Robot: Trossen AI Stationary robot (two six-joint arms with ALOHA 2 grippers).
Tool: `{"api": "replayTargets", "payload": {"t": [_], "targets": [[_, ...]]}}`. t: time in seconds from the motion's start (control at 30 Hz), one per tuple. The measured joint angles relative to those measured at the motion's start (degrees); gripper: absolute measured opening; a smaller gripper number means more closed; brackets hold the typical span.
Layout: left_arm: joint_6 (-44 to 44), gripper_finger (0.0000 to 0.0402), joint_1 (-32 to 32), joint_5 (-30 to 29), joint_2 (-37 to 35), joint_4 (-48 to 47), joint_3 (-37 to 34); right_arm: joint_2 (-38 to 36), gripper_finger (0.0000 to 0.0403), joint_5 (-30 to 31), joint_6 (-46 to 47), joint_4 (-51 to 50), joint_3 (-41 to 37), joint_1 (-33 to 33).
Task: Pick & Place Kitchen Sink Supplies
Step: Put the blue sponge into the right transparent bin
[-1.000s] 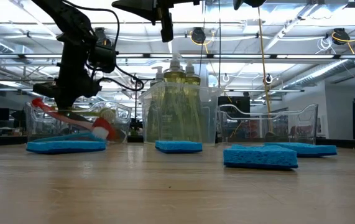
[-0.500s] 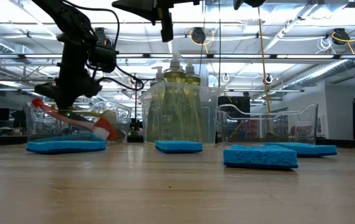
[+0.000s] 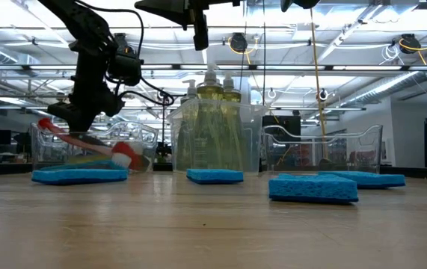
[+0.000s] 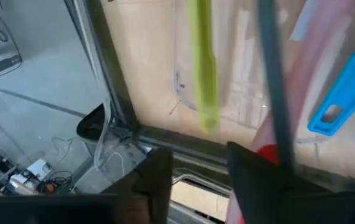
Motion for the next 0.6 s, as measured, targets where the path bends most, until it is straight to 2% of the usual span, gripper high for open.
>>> {"api": "replayTargets", "payload": {"t": [0.13,0.3,0.6], "targets": [[0.1,0.02,-0.5,-3.5,0.0,0.0,0.0,0.0,0.0164,0.0,0.0,0.0,0.0,0.0],[0.1,0.0239,-1.7,-10.5,-0.7,0.0,0.0,0.0,0.0166,0.0,0.0,0.0,0.0,-0.1],[-1.7,0.0257,-3.6,-13.1,-7.7,0.0,0.0,0.0,0.0164,0.0,-0.3,0.0,0.0,-0.6]]}}
